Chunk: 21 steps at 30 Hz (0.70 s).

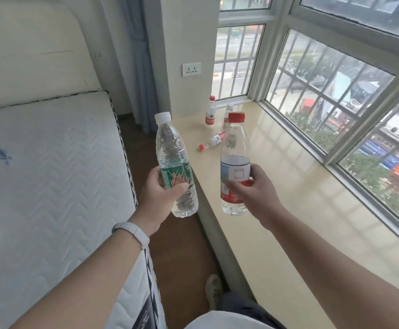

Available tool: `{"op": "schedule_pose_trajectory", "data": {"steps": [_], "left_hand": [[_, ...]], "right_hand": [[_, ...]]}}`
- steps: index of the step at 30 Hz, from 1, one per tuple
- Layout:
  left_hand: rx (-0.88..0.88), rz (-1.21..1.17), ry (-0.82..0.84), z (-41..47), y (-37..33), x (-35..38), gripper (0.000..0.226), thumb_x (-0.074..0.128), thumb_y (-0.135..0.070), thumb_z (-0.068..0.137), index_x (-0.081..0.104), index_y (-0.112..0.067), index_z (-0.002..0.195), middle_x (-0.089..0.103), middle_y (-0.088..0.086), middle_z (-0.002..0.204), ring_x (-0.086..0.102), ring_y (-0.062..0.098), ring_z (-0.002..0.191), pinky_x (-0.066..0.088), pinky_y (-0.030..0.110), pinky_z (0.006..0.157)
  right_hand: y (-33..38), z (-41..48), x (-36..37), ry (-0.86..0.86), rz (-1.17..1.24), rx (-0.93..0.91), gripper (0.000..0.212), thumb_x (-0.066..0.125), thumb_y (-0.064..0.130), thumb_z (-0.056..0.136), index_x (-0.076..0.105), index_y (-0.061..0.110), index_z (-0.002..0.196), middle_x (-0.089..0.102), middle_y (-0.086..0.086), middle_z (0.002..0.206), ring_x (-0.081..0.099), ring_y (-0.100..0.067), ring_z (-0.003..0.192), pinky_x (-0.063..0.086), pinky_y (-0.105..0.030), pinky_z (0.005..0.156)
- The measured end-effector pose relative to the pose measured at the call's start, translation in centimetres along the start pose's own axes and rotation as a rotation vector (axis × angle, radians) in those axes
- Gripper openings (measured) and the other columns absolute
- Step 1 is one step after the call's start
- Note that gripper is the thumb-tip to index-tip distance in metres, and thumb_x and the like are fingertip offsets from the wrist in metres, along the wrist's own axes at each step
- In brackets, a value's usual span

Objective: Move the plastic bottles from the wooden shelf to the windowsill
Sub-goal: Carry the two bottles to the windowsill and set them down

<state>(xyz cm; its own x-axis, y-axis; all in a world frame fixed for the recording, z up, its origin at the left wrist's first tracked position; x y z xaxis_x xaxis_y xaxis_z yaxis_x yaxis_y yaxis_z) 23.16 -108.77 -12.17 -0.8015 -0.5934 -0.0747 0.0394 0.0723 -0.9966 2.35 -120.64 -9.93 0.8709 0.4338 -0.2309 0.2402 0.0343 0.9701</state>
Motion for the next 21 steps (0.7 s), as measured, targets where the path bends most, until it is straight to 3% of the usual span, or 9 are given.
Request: {"op": "schedule_pose_trajectory", "data": {"steps": [5,9,16,21], "left_hand": [[-0.034,0.01,-0.015,5.1,0.6,-0.4,0.059,0.08,-0.037,0.06,0.06,-0.026,0.115,0.073,-0.008,0.102,0.071,0.009,0.095,0.053,0.027,0.079],[-0.043,0.03,-0.028,10.8,1.1,-0.4,0.059,0.081,-0.037,0.061,0.06,-0.027,0.115,0.073,-0.011,0.102,0.071,0.009,0.095,0.054,0.027,0.079],[-0.021,0.116,-0.051,22.0,-0.8,0.6,0.056,0.083,-0.034,0.065,0.06,-0.029,0.117,0.073,-0.013,0.105,0.07,0.007,0.097,0.055,0.02,0.076],[-0.012,0.14,-0.088,28.9,-2.2,1.5,0.058,0.083,-0.034,0.064,0.059,-0.026,0.116,0.072,-0.016,0.102,0.07,0.004,0.093,0.053,0.014,0.071]], "right_hand": [[-1.0,5.7,1.3,0.024,0.014,0.023,0.049,0.079,0.045,0.064,0.059,0.034,0.108,0.072,0.015,0.092,0.07,-0.003,0.083,0.054,-0.022,0.067],[-1.6,12.2,2.3,0.043,0.036,0.036,0.054,0.078,0.05,0.06,0.059,0.034,0.108,0.073,0.014,0.094,0.07,-0.004,0.084,0.055,-0.024,0.07],[-0.2,24.0,3.7,0.059,0.089,0.037,0.053,0.078,0.05,0.061,0.06,0.032,0.108,0.072,0.015,0.092,0.07,-0.003,0.083,0.054,-0.018,0.065],[0.3,31.4,4.8,0.078,0.035,0.036,0.054,0.073,0.054,0.06,0.059,0.037,0.109,0.072,0.012,0.096,0.069,-0.005,0.087,0.058,-0.035,0.078]]}}
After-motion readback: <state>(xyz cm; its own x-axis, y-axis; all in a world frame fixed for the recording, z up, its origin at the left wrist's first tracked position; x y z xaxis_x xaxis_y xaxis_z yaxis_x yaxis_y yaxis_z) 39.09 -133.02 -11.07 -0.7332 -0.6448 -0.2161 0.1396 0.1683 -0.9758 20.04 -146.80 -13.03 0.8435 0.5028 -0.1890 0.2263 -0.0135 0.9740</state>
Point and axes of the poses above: each hand's wrist, its own z-axis towards the middle knuckle, its own x-axis out of the palm, y = z × x, the point moved 1 cm from there along z, towards the middle knuckle
